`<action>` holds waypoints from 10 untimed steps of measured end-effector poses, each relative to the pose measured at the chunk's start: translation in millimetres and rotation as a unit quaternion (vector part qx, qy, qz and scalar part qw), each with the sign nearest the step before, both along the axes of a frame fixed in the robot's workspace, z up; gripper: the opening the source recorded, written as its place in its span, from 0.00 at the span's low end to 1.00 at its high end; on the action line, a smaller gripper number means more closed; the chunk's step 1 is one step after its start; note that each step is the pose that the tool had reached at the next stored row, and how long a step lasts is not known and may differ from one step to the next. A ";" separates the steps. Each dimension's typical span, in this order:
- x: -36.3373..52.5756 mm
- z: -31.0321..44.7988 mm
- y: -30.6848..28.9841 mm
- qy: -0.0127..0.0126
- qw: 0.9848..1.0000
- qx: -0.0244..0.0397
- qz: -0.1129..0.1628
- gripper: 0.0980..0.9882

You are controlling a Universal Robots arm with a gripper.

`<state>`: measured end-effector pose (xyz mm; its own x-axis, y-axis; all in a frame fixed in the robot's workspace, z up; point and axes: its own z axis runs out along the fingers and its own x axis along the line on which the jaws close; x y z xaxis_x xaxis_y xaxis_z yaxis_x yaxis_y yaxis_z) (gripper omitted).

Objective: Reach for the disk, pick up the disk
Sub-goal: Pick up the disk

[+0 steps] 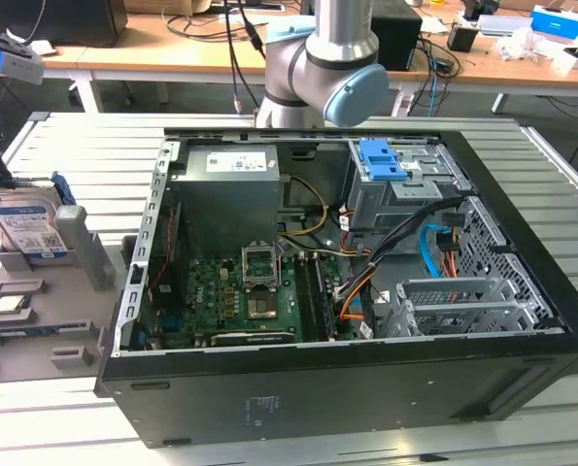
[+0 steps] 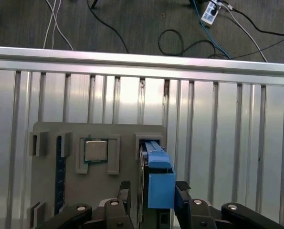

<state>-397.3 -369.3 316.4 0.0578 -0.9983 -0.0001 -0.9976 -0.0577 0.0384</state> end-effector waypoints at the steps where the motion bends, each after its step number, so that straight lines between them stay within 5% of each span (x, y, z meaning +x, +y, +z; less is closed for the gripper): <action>1: -1.2 -4.2 0.0 0.000 1.000 0.000 0.000 0.43; 10: -2.2 -26.2 0.1 0.000 1.000 0.000 0.000 0.43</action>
<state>-399.5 -369.2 290.2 0.0579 -0.9983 -0.0001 -0.9976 -0.0578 0.0384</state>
